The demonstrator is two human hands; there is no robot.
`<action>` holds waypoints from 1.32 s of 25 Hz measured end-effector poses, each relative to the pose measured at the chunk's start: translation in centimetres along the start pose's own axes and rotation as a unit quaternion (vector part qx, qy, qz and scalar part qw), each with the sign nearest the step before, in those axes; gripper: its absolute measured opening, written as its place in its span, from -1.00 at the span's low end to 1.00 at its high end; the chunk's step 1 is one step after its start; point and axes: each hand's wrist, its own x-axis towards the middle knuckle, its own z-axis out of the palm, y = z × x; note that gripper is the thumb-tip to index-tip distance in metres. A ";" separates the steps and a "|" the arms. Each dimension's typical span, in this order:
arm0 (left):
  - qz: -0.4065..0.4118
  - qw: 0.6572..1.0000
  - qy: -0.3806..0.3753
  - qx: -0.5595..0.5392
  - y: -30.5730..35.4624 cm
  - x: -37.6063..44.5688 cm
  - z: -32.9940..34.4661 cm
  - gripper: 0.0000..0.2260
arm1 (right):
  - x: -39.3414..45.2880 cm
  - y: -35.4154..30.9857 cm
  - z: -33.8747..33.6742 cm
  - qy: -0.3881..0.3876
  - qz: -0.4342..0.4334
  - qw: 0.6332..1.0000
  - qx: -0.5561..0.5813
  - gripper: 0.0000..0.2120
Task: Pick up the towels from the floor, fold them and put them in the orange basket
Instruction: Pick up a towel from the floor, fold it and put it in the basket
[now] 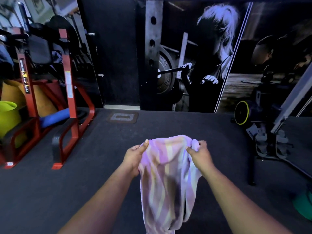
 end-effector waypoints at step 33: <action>0.089 0.976 -0.119 0.162 -0.5 -1.6 3.6 -0.86 | -0.4 0.0 3.1 -0.244 -0.195 0.950 0.015 -0.75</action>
